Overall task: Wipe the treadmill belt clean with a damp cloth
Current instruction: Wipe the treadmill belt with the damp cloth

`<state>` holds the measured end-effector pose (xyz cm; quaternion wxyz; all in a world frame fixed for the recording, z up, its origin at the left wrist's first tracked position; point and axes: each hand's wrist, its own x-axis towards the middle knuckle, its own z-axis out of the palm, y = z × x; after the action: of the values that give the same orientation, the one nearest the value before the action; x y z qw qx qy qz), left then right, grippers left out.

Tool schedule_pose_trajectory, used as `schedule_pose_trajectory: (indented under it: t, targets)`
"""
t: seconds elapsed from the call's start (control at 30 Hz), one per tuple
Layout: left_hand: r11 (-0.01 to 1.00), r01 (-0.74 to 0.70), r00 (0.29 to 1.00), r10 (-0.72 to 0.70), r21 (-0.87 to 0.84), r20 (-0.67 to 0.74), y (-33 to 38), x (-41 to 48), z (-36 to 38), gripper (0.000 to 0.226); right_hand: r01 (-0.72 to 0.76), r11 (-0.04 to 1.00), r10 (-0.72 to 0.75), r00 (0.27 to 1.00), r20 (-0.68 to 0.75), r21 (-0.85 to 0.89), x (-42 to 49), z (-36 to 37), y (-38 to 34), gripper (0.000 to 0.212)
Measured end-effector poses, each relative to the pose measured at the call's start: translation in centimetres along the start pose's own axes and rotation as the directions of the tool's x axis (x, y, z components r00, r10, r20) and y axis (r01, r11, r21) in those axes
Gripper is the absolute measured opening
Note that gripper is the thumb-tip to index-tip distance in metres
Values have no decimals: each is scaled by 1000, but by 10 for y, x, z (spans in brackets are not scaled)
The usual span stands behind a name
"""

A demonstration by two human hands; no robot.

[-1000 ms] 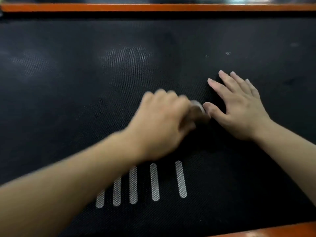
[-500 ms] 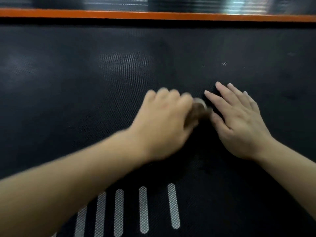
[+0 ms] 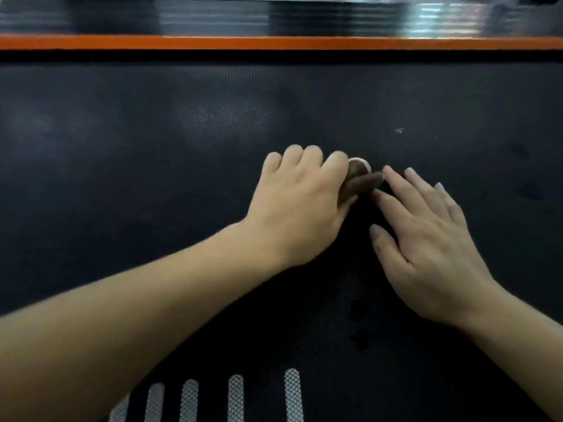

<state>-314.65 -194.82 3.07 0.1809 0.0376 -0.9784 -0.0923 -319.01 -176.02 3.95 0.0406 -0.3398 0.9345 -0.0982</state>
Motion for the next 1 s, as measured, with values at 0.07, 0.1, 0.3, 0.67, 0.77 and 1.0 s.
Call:
schedule_pose_trajectory:
  t: [0.07,0.1,0.3,0.67,0.77,1.0]
  targets:
    - [998,-18,998,15,52,60,-14,23,0,39,-4,1000,4,1000,5,-3,-1,-1,0,66]
    - [989,47,993,-61,142,99,-28,48,1,42,-1,1000,1,1000,8,0,-1,-1,0,66]
    - [868,465,860,-489,172,146,-92,145,10,49,17,1000,-17,1000,-10,3,-3,0,0,65]
    - [844,459,864,-497,276,82,-75,160,19,52,16,1000,-16,1000,-4,-22,-2,1,1,65]
    - [804,524,839,-543,281,-10,-77,172,33,51,20,1000,-20,1000,0,-22,-3,1,2,66]
    - [772,588,796,-606,242,-1,-87,181,29,48,29,999,-28,1000,10,-23,-5,0,3,67]
